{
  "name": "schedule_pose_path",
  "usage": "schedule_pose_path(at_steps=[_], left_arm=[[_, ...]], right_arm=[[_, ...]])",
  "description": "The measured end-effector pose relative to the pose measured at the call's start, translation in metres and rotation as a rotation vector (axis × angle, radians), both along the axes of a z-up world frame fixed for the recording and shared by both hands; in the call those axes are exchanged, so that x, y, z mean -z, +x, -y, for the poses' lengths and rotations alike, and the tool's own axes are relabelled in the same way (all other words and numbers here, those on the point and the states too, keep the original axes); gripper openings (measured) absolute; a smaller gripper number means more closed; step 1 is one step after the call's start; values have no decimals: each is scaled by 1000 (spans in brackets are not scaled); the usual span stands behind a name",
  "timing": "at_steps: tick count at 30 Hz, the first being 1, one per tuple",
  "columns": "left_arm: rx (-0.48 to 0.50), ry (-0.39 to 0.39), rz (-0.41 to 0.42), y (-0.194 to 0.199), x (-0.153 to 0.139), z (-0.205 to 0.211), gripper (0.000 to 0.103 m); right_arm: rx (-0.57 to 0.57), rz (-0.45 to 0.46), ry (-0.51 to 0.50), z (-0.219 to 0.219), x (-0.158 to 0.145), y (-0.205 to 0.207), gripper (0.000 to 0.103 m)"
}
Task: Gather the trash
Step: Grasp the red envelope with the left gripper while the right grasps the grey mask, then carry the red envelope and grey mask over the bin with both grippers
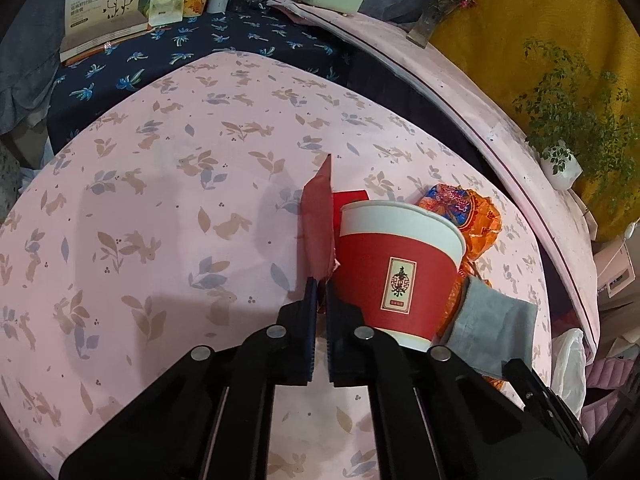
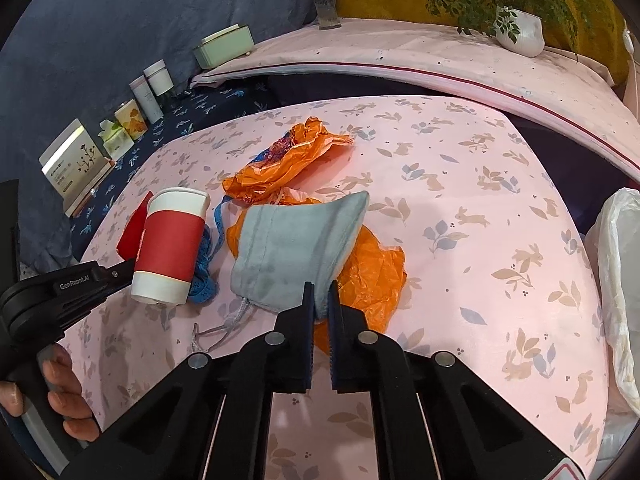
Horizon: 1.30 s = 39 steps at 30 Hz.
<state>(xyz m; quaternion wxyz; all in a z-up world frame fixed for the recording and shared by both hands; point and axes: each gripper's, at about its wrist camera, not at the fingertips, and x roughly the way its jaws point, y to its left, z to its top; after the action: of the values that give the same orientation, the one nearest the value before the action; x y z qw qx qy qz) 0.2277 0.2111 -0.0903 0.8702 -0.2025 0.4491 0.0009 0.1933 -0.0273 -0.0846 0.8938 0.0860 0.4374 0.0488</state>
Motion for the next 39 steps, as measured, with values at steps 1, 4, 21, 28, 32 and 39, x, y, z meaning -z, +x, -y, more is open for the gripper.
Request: schedule_pose_path(at_steps=[1, 4, 21, 28, 32, 39], left_arm=[[5, 3, 8, -1, -4, 2, 2], [19, 4, 30, -5, -15, 8, 2], [203, 58, 149, -40, -77, 110, 1], [277, 110, 150, -54, -79, 153, 1], [303, 135, 138, -62, -75, 168, 1], [314, 152, 151, -72, -77, 180, 1]], right_arm=[[1, 9, 2, 1, -3, -1, 5], [5, 38, 6, 3, -13, -6, 4], [134, 212, 68, 80, -84, -53, 4], [202, 248, 96, 123, -96, -78, 4], [226, 257, 109, 140, -98, -88, 4], [240, 264, 128, 155, -97, -99, 4]])
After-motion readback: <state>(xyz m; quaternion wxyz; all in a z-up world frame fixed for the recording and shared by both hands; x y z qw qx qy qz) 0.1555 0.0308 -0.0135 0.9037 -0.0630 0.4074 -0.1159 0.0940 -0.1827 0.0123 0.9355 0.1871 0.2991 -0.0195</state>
